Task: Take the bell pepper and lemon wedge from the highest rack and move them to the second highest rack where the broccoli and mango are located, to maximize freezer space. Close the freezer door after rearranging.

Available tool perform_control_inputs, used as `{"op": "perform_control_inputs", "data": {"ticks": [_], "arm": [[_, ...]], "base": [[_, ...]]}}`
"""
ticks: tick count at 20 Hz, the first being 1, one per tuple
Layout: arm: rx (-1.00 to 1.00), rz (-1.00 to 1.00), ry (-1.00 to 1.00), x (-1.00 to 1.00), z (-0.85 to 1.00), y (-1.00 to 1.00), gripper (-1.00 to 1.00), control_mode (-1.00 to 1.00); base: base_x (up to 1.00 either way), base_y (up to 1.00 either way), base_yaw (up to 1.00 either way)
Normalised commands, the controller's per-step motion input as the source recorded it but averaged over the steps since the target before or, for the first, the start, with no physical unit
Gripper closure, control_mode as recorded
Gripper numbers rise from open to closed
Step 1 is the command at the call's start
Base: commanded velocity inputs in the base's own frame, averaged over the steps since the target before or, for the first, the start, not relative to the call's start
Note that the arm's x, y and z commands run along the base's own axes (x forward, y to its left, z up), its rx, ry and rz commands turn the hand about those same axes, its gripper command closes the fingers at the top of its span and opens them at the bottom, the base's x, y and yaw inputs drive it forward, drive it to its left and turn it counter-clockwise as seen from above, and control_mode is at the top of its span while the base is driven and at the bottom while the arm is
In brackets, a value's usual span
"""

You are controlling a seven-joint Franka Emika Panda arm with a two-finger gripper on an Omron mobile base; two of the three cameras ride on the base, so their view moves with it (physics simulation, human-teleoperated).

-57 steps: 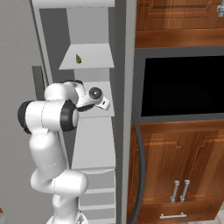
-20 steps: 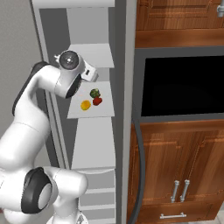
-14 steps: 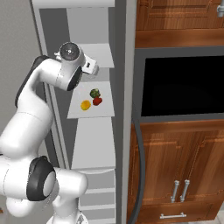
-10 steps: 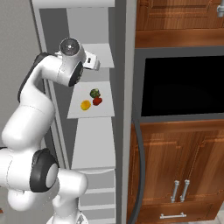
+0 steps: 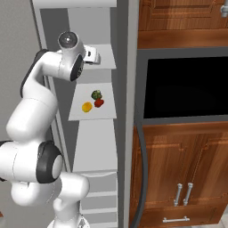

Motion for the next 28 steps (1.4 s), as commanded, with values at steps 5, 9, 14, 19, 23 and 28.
{"op": "perform_control_inputs", "data": {"ticks": [5,9,14,19,23,28], "arm": [[0.0,0.11,0.19,0.28,0.0,0.09,-1.0,-1.0],[0.0,0.32,0.08,0.37,0.0,0.0,-1.0,-1.0],[0.0,0.18,-0.08,0.32,0.19,0.0,-1.0,-1.0],[-0.05,0.0,-0.04,0.24,0.37,0.0,-1.0,-1.0],[-0.07,0.0,0.23,0.35,0.01,0.12,-1.0,-1.0],[-0.04,0.01,0.4,0.5,-0.03,0.21,-1.0,-1.0]], "base": [[0.0,0.0,0.0],[0.0,0.0,0.0],[0.0,0.0,0.0],[0.0,0.0,0.0],[0.0,0.0,0.0],[0.0,0.0,0.0]]}}
